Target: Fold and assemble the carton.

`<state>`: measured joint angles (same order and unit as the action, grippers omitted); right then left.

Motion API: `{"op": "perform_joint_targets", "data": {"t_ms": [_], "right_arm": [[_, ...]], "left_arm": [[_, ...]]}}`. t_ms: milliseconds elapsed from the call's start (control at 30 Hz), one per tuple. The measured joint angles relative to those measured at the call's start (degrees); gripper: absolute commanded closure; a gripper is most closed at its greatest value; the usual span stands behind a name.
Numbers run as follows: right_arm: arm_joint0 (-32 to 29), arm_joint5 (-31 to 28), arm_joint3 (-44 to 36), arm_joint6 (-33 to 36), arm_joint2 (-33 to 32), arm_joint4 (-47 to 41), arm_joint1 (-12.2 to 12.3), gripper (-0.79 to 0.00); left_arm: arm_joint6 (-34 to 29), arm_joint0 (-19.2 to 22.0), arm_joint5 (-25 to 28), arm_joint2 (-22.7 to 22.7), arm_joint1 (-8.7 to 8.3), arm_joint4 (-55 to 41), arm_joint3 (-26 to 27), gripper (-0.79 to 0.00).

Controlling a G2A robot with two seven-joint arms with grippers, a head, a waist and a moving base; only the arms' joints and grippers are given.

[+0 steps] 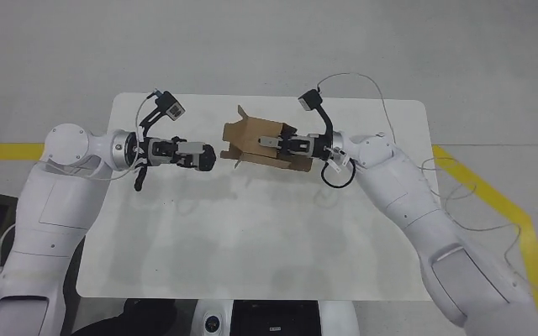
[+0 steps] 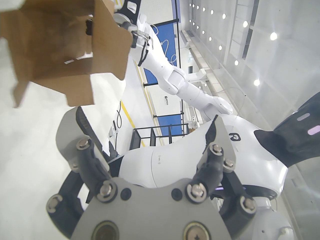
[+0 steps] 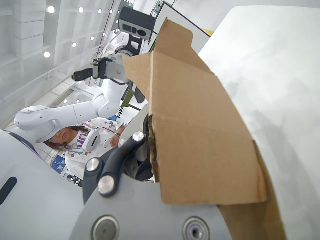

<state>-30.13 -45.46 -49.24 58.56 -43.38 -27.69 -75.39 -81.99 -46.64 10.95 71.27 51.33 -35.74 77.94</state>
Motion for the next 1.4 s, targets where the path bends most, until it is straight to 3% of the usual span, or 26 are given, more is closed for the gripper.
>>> {"op": "perform_joint_targets", "data": {"t_ms": [267,567,867,1400], "right_arm": [[-8.3,5.8,-13.3,6.1,-8.6,1.1,5.1,0.0],[-16.8,9.0,-26.9,8.4,-15.6,-1.5,7.9,0.0],[-18.4,9.1,-30.1,7.9,-17.1,-1.6,8.3,0.0],[-16.3,7.5,-26.4,5.2,-12.5,-0.5,6.8,0.0]], "left_arm": [[4.8,1.2,3.7,-0.5,-0.19,9.9,-2.2,-0.785],[11.9,0.6,10.3,-2.8,-0.08,22.5,-0.7,-0.785],[16.0,-1.0,12.9,-4.5,-0.04,30.1,3.8,-0.785],[15.7,-3.2,12.6,-4.9,-0.36,31.1,9.5,-0.785]]}}
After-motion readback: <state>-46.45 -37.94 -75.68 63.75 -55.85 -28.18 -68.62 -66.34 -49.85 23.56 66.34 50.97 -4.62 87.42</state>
